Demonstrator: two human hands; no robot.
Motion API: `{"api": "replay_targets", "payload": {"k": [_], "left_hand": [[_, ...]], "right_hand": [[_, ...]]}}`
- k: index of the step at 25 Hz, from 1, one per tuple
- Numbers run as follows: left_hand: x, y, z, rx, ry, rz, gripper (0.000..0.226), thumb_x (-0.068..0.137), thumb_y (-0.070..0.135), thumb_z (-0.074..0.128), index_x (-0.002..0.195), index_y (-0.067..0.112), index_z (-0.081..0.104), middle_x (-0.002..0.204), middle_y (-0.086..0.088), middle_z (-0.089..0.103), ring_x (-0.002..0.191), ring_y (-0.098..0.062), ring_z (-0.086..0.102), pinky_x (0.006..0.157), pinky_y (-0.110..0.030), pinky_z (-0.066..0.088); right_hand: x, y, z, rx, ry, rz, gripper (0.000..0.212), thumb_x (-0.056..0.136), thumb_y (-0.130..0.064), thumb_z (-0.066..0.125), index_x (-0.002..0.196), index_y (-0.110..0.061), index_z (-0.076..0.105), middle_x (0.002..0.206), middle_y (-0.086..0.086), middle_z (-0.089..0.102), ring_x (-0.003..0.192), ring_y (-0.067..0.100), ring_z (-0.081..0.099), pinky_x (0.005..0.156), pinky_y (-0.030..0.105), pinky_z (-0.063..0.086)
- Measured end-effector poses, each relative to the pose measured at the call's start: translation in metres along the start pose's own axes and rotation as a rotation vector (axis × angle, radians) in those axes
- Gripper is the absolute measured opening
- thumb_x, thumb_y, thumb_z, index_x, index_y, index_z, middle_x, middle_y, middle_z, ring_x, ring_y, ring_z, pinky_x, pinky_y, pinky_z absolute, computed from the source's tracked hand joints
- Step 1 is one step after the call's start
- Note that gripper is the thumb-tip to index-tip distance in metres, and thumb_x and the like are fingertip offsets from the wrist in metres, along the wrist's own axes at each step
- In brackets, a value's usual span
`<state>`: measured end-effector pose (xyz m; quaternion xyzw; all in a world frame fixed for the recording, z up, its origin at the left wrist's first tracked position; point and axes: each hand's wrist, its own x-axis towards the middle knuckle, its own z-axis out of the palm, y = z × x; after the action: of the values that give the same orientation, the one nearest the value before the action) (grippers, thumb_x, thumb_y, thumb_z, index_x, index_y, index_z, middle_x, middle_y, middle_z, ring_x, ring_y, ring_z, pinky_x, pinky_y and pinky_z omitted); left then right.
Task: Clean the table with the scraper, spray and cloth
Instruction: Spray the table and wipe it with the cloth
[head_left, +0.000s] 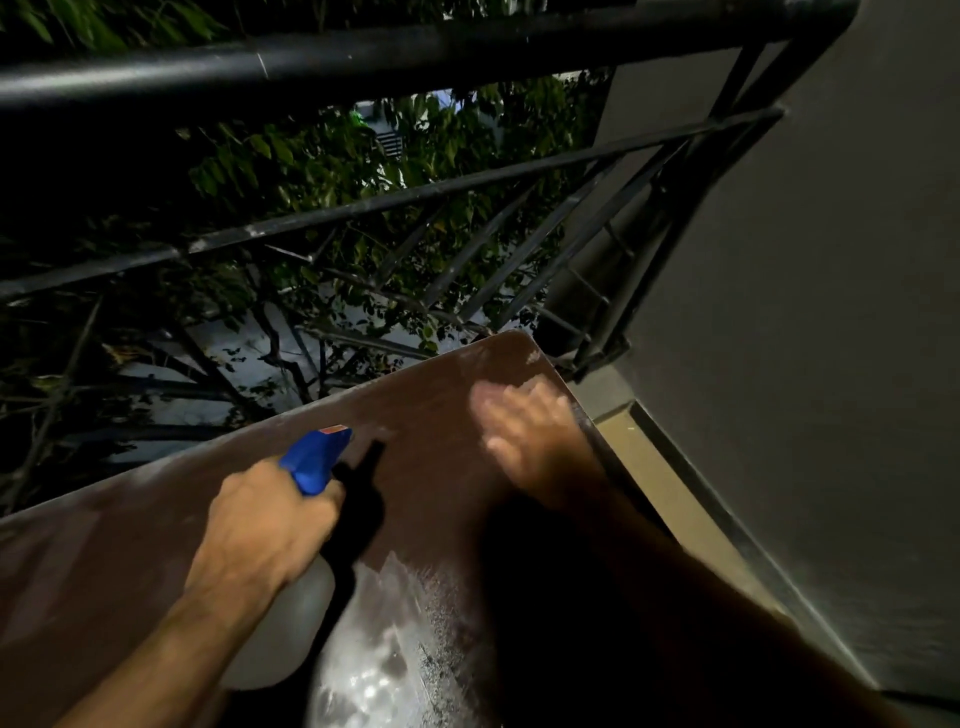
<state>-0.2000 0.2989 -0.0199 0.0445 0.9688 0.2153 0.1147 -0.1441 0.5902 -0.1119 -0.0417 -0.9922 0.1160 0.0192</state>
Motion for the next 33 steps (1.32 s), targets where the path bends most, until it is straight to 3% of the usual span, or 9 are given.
{"api": "replay_targets", "payload": {"k": [3,6,11,14,17,20,24,29,33], "left_hand": [[-0.001,-0.005,0.003,-0.003,-0.01,-0.009,0.039,0.075,0.053,0.052,0.089,0.019,0.067,0.07,-0.003,0.071,0.066,-0.023,0.061,0.061,-0.031,0.041],[-0.004,-0.004,0.003,-0.063,-0.008,-0.02,0.03,0.076,0.048,0.052,0.079,0.02,0.061,0.071,-0.003,0.072,0.073,-0.027,0.064,0.066,-0.033,0.044],[-0.026,-0.001,-0.009,-0.23,0.068,-0.055,0.016,0.079,0.027,0.063,0.067,0.021,0.056,0.066,-0.005,0.069,0.072,-0.033,0.063,0.065,-0.035,0.042],[-0.04,-0.018,-0.018,-0.232,0.092,-0.059,0.018,0.079,0.023,0.065,0.065,0.02,0.053,0.066,-0.004,0.065,0.072,-0.036,0.059,0.064,-0.037,0.043],[-0.051,-0.057,-0.034,-0.192,0.126,-0.113,0.029,0.072,0.04,0.056,0.09,0.019,0.067,0.069,-0.004,0.067,0.073,-0.034,0.063,0.066,-0.037,0.05],[-0.067,-0.095,-0.053,-0.181,0.165,-0.159,0.037,0.07,0.041,0.053,0.096,0.019,0.067,0.07,-0.004,0.068,0.074,-0.032,0.063,0.066,-0.036,0.048],[-0.082,-0.138,-0.069,-0.137,0.199,-0.252,0.05,0.06,0.052,0.043,0.082,0.012,0.063,0.069,-0.007,0.068,0.072,-0.034,0.061,0.062,-0.035,0.041],[-0.104,-0.179,-0.08,-0.161,0.152,-0.273,0.018,0.074,0.034,0.055,0.087,0.025,0.063,0.065,-0.001,0.065,0.06,-0.021,0.062,0.056,-0.032,0.043],[-0.112,-0.197,-0.084,-0.188,0.166,-0.263,0.018,0.077,0.019,0.063,0.065,0.016,0.051,0.054,-0.005,0.059,0.054,-0.025,0.057,0.048,-0.031,0.035]], "right_hand": [[0.041,0.017,-0.007,0.075,0.006,0.386,0.057,0.102,-0.052,0.034,0.154,-0.03,0.03,0.164,-0.001,0.021,0.151,0.031,0.001,0.121,0.047,-0.007],[0.056,-0.005,-0.001,0.032,0.021,0.401,0.056,0.102,-0.052,0.032,0.153,-0.028,0.033,0.163,0.001,0.023,0.151,0.034,0.003,0.121,0.05,-0.005],[0.027,-0.127,0.03,0.043,-0.064,-0.116,0.058,0.093,-0.045,0.031,0.146,-0.028,0.045,0.158,0.004,0.034,0.15,0.036,0.011,0.118,0.048,-0.015],[-0.013,-0.189,0.045,0.064,-0.151,-0.412,0.062,0.087,-0.038,0.042,0.147,-0.022,0.045,0.15,0.006,0.045,0.148,0.035,0.022,0.123,0.049,0.0],[-0.008,-0.185,0.042,0.029,-0.197,-0.573,0.061,0.09,-0.05,0.031,0.146,-0.03,0.045,0.156,0.0,0.037,0.15,0.031,0.015,0.121,0.044,-0.009],[0.044,-0.16,0.038,0.021,-0.118,-0.291,0.064,0.092,-0.06,0.019,0.151,-0.041,0.032,0.163,-0.005,0.022,0.151,0.032,0.006,0.119,0.047,-0.007],[0.075,-0.171,0.041,0.045,-0.074,0.109,0.054,0.101,-0.053,0.033,0.153,-0.036,0.032,0.163,-0.003,0.022,0.149,0.036,0.007,0.119,0.053,-0.002],[0.002,-0.265,0.056,0.05,-0.133,-0.31,0.054,0.098,-0.054,0.029,0.148,-0.036,0.04,0.159,-0.001,0.033,0.149,0.036,0.017,0.12,0.049,-0.006],[-0.069,-0.319,0.066,-0.017,-0.289,-0.695,0.047,0.09,-0.056,0.041,0.131,-0.038,0.057,0.148,-0.005,0.05,0.139,0.035,0.042,0.118,0.055,0.023]]}}
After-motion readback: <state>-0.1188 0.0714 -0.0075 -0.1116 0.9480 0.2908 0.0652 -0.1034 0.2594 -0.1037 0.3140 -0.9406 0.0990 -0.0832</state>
